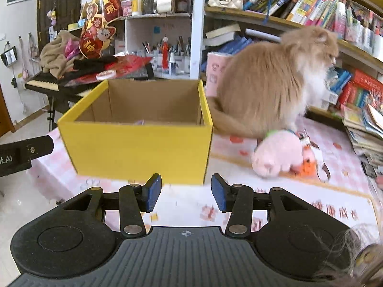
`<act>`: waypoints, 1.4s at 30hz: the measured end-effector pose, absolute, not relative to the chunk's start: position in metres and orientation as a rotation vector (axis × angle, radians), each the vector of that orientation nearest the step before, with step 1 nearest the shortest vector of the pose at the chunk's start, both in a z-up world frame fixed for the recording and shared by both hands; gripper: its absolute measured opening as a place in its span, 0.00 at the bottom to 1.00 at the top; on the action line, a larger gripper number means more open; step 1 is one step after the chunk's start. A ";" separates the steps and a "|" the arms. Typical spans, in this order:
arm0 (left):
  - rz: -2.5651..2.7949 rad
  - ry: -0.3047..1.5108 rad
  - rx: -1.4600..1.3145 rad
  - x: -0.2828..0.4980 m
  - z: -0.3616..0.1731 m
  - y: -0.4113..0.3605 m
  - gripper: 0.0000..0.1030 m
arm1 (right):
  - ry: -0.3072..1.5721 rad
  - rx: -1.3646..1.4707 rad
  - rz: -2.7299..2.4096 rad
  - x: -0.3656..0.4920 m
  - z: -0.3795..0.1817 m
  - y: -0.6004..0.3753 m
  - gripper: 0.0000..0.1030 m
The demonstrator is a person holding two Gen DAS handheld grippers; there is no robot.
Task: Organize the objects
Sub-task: 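Move both open tools back toward the pink plush pig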
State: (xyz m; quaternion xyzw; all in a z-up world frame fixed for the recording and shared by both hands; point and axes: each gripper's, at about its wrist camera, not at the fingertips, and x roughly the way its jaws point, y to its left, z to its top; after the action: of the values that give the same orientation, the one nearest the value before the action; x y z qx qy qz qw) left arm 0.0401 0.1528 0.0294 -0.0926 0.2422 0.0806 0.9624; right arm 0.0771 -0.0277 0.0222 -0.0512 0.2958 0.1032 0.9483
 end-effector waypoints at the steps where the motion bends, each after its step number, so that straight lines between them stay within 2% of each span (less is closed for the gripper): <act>1: 0.158 0.494 -0.183 0.036 0.028 0.152 0.80 | 0.606 -0.104 0.206 0.071 0.020 -0.028 0.43; 12: 0.029 0.556 -0.110 0.010 0.007 0.130 0.80 | 0.670 -0.088 0.144 0.024 0.002 -0.034 0.46; 24: -0.200 0.622 -0.025 0.021 -0.005 0.074 0.80 | 0.704 -0.031 -0.062 0.004 -0.004 -0.082 0.49; 42: -0.337 0.659 0.050 0.063 -0.009 -0.022 0.80 | 0.754 0.040 -0.215 0.026 -0.010 -0.179 0.51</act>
State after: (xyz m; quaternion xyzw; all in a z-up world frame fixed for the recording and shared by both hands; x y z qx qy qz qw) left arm 0.0630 -0.0221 -0.0087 0.0246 0.3220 -0.1646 0.9320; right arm 0.0256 -0.1791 -0.0099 0.0195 0.3676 -0.1048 0.9239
